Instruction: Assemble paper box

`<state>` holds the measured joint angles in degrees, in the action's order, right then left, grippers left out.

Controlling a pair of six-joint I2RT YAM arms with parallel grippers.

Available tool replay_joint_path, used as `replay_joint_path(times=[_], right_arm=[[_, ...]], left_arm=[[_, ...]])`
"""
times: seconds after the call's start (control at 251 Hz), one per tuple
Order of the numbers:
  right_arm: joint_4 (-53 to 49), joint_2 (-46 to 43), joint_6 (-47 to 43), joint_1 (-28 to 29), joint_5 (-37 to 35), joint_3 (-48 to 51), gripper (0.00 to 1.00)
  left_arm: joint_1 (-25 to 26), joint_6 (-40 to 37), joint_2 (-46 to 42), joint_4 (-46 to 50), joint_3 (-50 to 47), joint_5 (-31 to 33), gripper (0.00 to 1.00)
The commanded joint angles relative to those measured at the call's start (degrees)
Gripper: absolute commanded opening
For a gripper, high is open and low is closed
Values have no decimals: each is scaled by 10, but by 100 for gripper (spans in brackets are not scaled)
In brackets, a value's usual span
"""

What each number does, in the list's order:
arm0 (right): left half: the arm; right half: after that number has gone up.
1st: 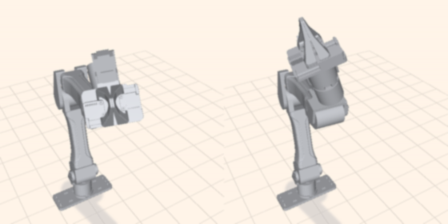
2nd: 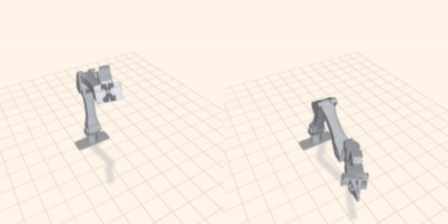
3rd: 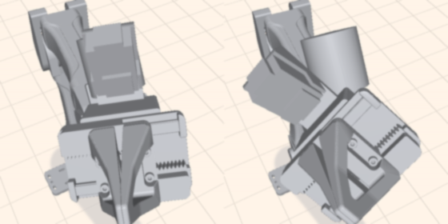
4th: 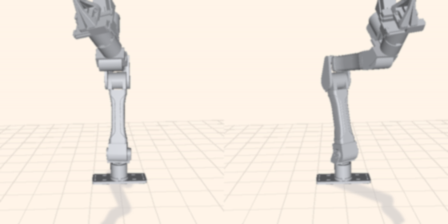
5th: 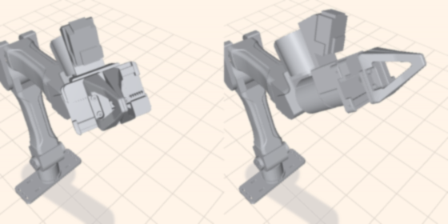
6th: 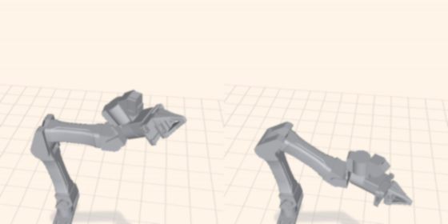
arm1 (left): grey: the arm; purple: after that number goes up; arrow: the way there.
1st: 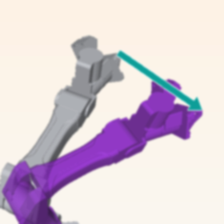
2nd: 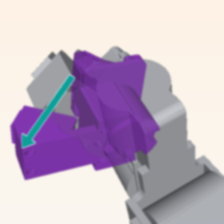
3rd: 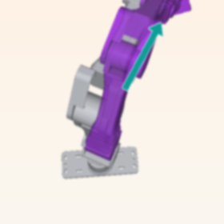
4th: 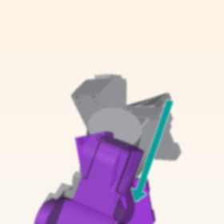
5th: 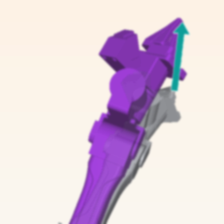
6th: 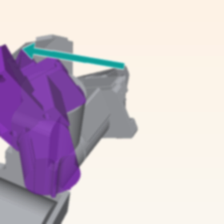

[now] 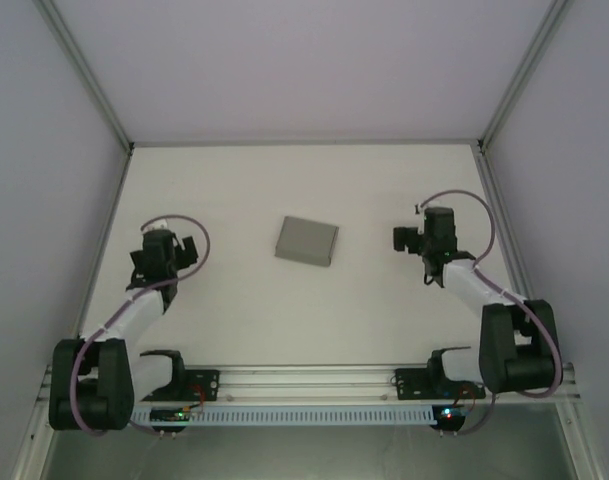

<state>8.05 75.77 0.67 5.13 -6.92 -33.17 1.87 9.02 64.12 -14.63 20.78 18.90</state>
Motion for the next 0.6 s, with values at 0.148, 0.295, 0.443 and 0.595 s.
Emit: replay_joint_path(times=[0.148, 0.295, 0.443, 0.595], right_arm=[[329, 91, -27, -11, 22, 89, 99], [488, 143, 10, -55, 63, 140, 99], [439, 132, 14, -58, 41, 123, 99], [422, 130, 14, -53, 36, 118, 99]], left_arm=[[-13, -61, 63, -309, -65, -67, 100], [-25, -61, 123, -447, -91, -95, 99], [-32, -62, 266, -576, -73, -92, 100], [-31, -75, 246, -427, -13, -148, 99]])
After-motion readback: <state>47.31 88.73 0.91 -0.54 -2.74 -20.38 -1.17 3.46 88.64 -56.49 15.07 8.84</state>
